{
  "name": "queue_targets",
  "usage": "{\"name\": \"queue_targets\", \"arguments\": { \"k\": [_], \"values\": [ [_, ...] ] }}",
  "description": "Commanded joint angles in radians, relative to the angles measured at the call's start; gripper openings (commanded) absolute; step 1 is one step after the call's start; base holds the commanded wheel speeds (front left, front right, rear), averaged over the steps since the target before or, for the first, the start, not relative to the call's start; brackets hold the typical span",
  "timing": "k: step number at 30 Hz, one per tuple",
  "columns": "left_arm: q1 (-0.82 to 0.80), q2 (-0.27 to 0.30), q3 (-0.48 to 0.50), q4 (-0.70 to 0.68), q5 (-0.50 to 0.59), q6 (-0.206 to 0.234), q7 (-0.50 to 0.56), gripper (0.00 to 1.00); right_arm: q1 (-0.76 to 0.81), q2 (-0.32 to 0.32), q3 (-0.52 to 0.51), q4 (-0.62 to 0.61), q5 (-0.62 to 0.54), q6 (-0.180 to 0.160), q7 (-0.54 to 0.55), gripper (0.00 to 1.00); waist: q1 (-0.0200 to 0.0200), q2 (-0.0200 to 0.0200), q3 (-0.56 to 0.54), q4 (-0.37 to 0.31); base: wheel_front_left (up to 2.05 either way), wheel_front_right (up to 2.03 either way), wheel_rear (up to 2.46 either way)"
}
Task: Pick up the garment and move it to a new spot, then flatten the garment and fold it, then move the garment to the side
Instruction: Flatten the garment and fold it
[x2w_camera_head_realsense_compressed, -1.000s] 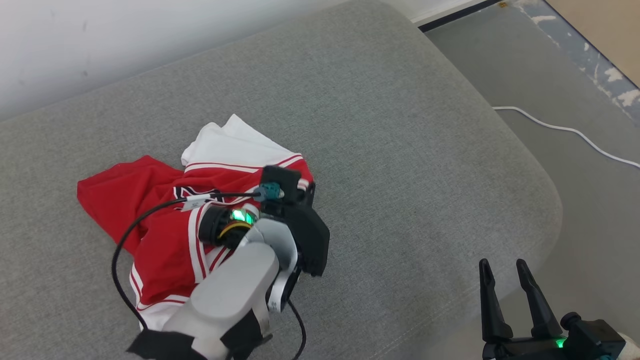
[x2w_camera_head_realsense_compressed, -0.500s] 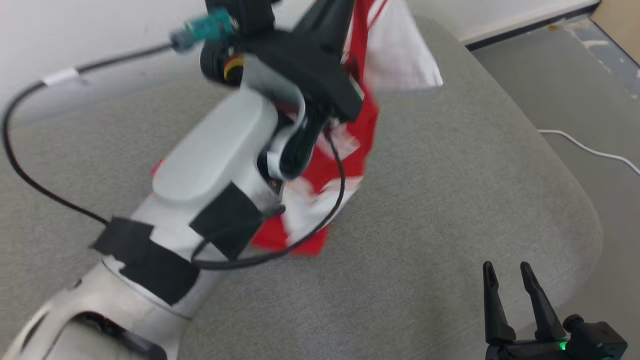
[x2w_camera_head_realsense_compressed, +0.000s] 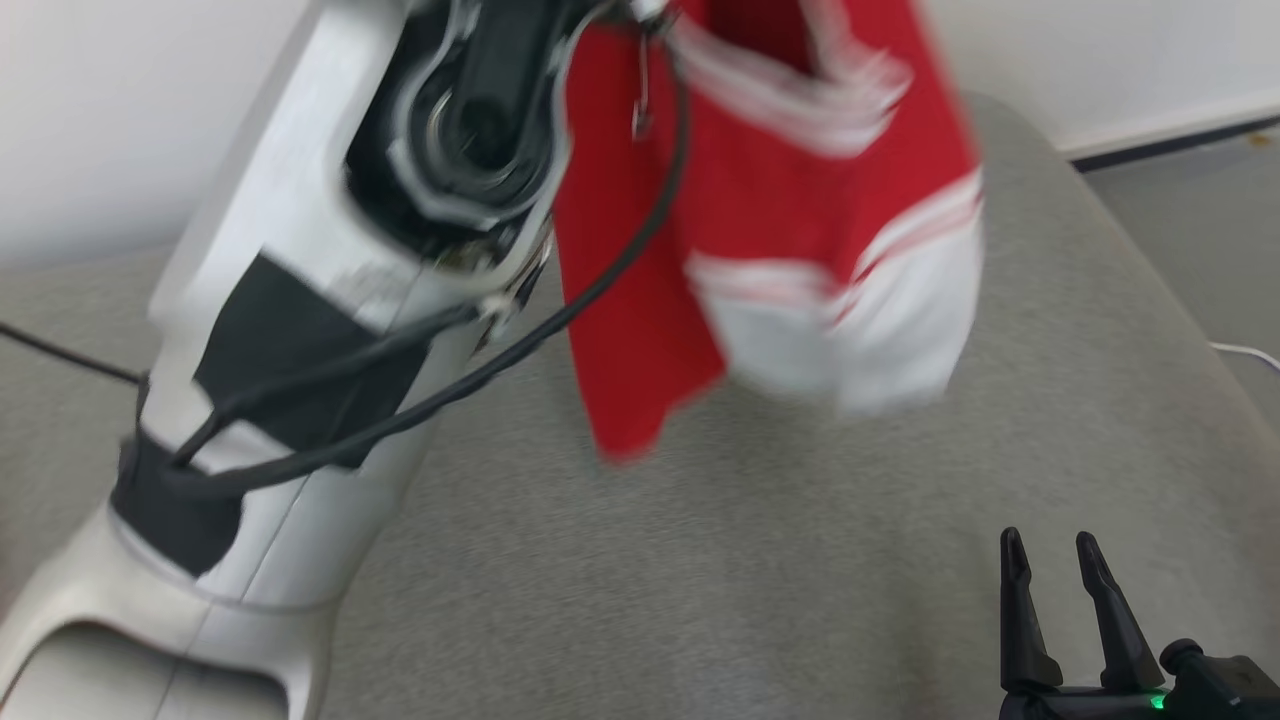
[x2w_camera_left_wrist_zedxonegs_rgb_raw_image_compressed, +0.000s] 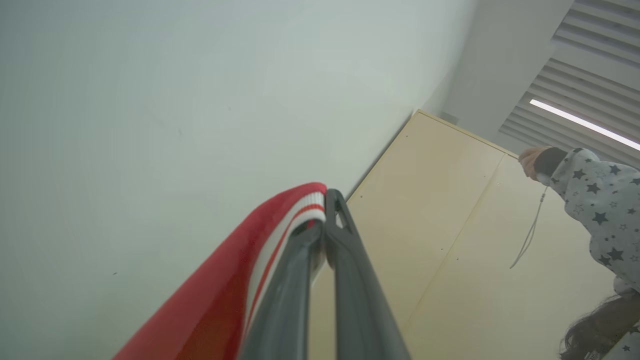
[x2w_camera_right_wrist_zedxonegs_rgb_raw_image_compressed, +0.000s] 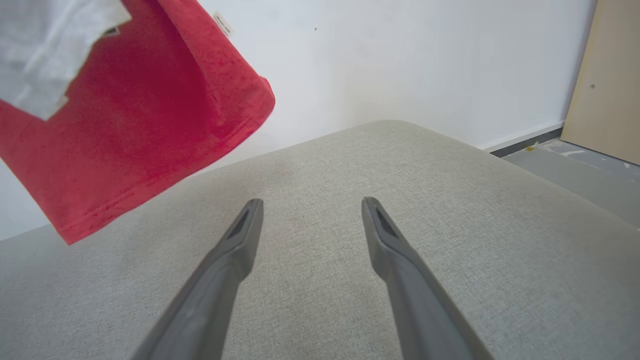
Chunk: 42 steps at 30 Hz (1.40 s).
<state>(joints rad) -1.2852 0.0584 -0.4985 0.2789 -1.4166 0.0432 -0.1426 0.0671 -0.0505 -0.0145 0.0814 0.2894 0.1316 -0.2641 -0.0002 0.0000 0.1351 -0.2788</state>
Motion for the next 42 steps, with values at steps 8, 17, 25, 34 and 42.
{"name": "queue_targets", "arguments": {
  "k": [8, 17, 25, 34, 42],
  "values": [
    [0.335, 0.173, 0.082, -0.037, -0.096, 0.104, 0.044, 0.0, -0.016, 0.0, 0.013, -0.01, -0.003, -0.002, 0.0, 1.0, 0.0002, 0.0, 0.016, 0.159, 0.0, 0.0, 0.0],
    [0.546, 0.319, 0.149, 0.103, -0.082, 0.124, -0.01, 0.0, -0.041, 0.0, 0.034, -0.009, -0.013, -0.002, 0.0, 1.0, 0.0002, 0.0, 0.041, 0.164, 0.0, 0.0, 0.0],
    [0.604, 0.339, 0.166, 0.223, -0.079, 0.098, -0.042, 0.29, -0.039, 0.0, 0.035, -0.014, -0.023, -0.002, 0.0, 1.0, 0.0002, 0.0, 0.05, 0.159, 0.0, 0.0, 0.0],
    [0.639, 0.271, 0.047, 0.34, 0.002, 0.074, -0.032, 1.0, -0.037, 0.0, 0.028, -0.012, -0.028, -0.002, 0.0, 1.0, 0.0002, 0.0, 0.052, 0.181, 0.0, 0.0, 0.0],
    [0.694, 0.202, -0.117, 0.383, 0.167, 0.054, -0.085, 1.0, -0.027, 0.0, 0.02, -0.013, -0.048, -0.002, 0.0, 1.0, 0.0002, 0.0, 0.031, 0.23, 0.0, 0.0, 0.0]
  ]
}}
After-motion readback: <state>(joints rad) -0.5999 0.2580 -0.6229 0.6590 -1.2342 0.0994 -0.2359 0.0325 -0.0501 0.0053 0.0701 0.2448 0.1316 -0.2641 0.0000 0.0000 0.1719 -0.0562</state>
